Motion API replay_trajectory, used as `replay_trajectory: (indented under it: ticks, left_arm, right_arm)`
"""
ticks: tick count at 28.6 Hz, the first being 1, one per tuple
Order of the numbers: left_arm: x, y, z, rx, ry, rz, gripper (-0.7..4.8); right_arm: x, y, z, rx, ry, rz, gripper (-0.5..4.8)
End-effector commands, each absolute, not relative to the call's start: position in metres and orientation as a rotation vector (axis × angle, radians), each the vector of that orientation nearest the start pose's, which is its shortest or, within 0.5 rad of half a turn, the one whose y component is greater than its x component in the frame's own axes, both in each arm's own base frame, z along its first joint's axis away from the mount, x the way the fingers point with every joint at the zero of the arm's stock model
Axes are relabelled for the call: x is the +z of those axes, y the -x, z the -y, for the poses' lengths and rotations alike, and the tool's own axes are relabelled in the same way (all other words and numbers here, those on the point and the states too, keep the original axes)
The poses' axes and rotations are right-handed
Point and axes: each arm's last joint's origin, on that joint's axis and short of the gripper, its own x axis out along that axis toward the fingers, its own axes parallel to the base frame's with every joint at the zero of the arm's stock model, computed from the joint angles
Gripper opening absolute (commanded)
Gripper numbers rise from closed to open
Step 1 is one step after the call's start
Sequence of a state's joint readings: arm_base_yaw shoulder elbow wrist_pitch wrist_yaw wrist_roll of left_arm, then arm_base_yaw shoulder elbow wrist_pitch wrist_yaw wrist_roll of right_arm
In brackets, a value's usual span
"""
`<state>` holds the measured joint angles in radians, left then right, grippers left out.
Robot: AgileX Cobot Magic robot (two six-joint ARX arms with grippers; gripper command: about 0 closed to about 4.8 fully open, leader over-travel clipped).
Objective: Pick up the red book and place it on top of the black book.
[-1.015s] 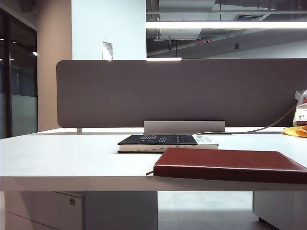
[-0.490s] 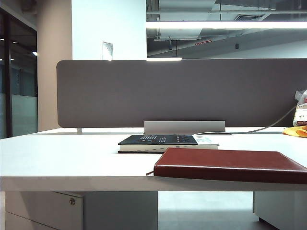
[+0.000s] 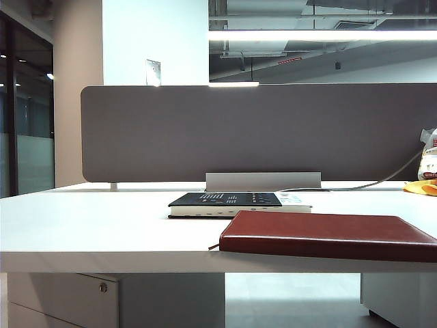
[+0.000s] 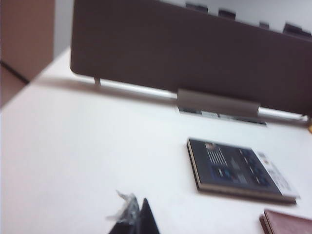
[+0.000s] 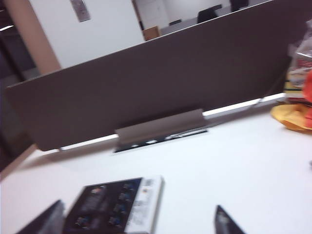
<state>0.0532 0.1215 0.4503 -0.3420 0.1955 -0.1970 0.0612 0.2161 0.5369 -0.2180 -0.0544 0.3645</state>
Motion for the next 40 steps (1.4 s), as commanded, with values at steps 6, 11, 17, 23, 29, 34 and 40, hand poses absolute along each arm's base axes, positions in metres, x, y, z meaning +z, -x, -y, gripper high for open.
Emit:
replay_trajectory:
  ticks: [6,11,17,23,29,34,40]
  left_arm:
    - [0.303,-0.072,0.004,-0.228,0.063,-0.088,-0.06]
    - [0.290,-0.072,0.009,-0.385,0.089,-0.260,-0.06]
    - [0.285,-0.078,0.015,-0.539,0.047,-0.328,-0.06]
    - [0.282,-0.102,0.045,-0.678,-0.046,-0.429,-0.06]
    - [0.282,-0.119,0.079,-0.732,-0.122,-0.382,-0.06]
    - [0.273,-0.127,0.112,-0.777,-0.189,-0.397,-0.06]
    - [0.259,-0.133,0.145,-0.839,-0.238,-0.427,-0.06]
  right_arm:
    - [0.312,-0.077,-0.010,0.251,-0.741,-0.038,4.79]
    - [0.268,-0.093,-0.012,0.200,-0.985,-0.202,4.79]
    - [0.216,-0.102,-0.017,0.126,-1.178,-0.407,4.79]
    - [0.169,-0.101,-0.027,0.003,-1.224,-0.550,4.79]
    - [0.143,-0.103,-0.028,-0.006,-1.263,-0.555,4.79]
    - [0.127,-0.103,-0.027,-0.053,-1.275,-0.555,4.79]
    - [0.133,-0.105,-0.029,0.035,-1.259,-0.558,4.79]
